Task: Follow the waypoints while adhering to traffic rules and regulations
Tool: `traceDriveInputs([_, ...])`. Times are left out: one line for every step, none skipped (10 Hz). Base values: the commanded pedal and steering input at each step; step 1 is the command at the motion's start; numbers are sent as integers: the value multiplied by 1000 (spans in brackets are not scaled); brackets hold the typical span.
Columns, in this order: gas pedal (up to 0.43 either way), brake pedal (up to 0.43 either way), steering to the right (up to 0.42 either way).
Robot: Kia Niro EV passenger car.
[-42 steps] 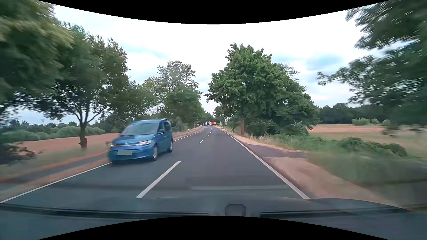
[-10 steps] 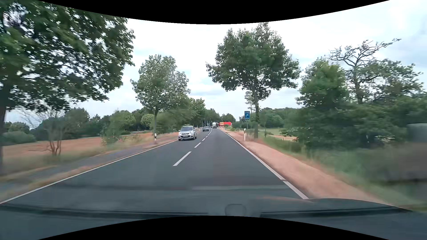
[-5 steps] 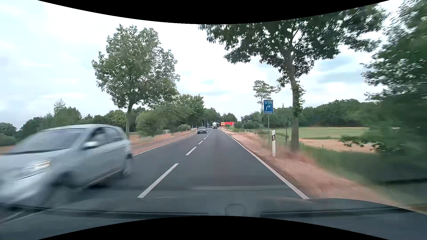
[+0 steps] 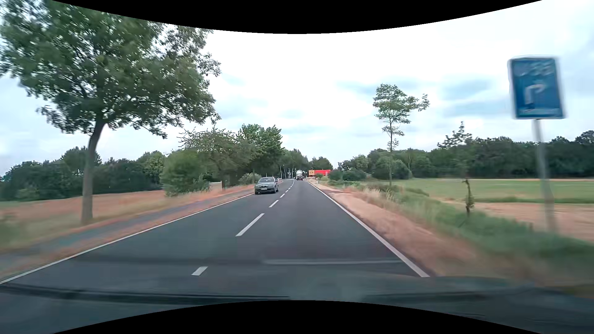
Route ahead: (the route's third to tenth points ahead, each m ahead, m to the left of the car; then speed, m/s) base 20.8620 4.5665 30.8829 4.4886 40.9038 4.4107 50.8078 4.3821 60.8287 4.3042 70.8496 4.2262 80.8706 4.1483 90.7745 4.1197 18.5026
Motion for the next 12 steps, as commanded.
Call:
traceDriveInputs([0,0,-7])
traceDriveInputs([0,0,-7])
traceDriveInputs([0,0,-7])
traceDriveInputs([0,0,-7])
traceDriveInputs([0,0,-7])
traceDriveInputs([0,0,-9])
traceDriveInputs([0,0,-10])
traceDriveInputs([0,0,-10])
traceDriveInputs([0,0,-10])
traceDriveInputs([0,0,-11])
traceDriveInputs([0,0,-10])
traceDriveInputs([0,0,-10])
